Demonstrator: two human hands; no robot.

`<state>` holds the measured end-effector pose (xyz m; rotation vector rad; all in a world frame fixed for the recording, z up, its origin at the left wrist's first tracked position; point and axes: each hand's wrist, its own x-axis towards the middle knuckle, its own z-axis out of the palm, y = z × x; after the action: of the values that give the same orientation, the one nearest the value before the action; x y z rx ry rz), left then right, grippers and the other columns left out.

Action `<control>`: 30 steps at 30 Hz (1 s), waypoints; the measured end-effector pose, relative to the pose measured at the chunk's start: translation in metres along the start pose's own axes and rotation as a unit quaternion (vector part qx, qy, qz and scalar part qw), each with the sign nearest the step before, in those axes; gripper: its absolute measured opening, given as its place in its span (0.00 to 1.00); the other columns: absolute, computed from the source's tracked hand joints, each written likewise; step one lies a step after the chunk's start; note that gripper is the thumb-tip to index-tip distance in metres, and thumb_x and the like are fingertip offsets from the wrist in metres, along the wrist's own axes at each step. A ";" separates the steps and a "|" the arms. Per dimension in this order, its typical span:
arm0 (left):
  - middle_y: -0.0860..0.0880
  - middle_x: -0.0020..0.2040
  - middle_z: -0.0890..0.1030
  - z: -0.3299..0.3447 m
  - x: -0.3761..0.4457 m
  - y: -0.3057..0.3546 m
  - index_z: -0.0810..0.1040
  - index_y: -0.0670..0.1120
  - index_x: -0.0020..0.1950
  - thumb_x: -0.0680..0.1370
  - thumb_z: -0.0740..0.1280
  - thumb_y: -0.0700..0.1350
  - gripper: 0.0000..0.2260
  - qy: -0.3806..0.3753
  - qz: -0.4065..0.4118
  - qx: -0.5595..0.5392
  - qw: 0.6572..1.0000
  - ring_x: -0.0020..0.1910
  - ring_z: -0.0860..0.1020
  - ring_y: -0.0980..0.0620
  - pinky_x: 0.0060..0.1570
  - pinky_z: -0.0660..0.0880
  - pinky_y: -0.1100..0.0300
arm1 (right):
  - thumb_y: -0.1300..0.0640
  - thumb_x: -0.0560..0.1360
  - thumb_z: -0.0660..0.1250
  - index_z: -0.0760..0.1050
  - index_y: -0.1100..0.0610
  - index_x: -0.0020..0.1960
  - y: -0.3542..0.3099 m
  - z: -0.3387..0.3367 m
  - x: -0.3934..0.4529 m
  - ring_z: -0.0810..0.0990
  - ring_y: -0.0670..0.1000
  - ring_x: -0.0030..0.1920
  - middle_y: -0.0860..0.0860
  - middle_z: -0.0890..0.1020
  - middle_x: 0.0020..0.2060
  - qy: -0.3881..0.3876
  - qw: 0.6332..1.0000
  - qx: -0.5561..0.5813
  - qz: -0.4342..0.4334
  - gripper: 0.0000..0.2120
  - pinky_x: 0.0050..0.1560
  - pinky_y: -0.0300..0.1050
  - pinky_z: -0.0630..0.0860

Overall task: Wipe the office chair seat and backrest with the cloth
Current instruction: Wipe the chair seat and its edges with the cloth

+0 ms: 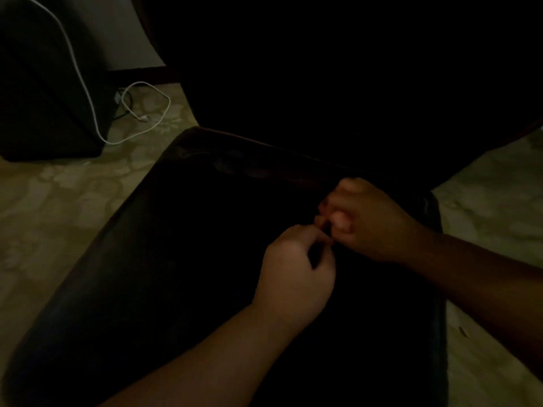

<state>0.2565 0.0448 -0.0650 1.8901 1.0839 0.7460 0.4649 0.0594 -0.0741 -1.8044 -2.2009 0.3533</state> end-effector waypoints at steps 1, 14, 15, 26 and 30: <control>0.54 0.46 0.82 -0.017 0.006 -0.003 0.84 0.49 0.48 0.76 0.69 0.41 0.06 -0.001 0.014 0.005 1.000 0.47 0.80 0.59 0.50 0.73 0.71 | 0.49 0.72 0.64 0.81 0.53 0.46 0.007 -0.005 -0.008 0.76 0.53 0.45 0.48 0.74 0.45 -0.002 1.000 -0.003 0.014 0.10 0.45 0.50 0.76; 0.46 0.77 0.71 -0.213 0.036 -0.156 0.62 0.56 0.81 0.77 0.60 0.74 0.37 0.041 -0.187 0.294 0.936 0.72 0.74 0.41 0.66 0.73 0.42 | 0.50 0.70 0.62 0.74 0.50 0.41 -0.062 0.027 0.066 0.70 0.51 0.43 0.47 0.69 0.42 0.036 0.999 0.008 -0.020 0.05 0.43 0.45 0.68; 0.46 0.76 0.72 -0.209 0.035 -0.157 0.61 0.56 0.81 0.78 0.59 0.73 0.36 0.042 -0.180 0.295 0.937 0.71 0.75 0.41 0.65 0.74 0.43 | 0.51 0.70 0.64 0.72 0.50 0.40 -0.058 0.026 0.076 0.72 0.53 0.43 0.47 0.69 0.42 0.040 0.999 -0.010 0.009 0.03 0.44 0.45 0.67; 0.54 0.70 0.78 -0.206 0.033 -0.158 0.65 0.59 0.78 0.75 0.60 0.74 0.35 0.082 -0.156 0.215 0.960 0.65 0.79 0.50 0.61 0.78 0.45 | 0.57 0.72 0.73 0.72 0.48 0.39 -0.116 0.028 0.147 0.72 0.52 0.45 0.46 0.69 0.42 -0.035 0.998 0.035 -0.024 0.10 0.44 0.46 0.68; 0.52 0.70 0.78 -0.201 0.037 -0.159 0.66 0.56 0.78 0.77 0.62 0.71 0.33 0.093 -0.138 0.233 0.958 0.64 0.79 0.50 0.59 0.77 0.51 | 0.53 0.77 0.70 0.68 0.48 0.39 -0.132 0.044 0.205 0.74 0.56 0.54 0.49 0.69 0.46 0.042 0.996 -0.029 0.068 0.12 0.51 0.50 0.73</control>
<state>0.0494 0.1966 -0.0996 2.0137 1.7239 0.5443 0.2903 0.2339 -0.0567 -1.9680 -2.0576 0.2376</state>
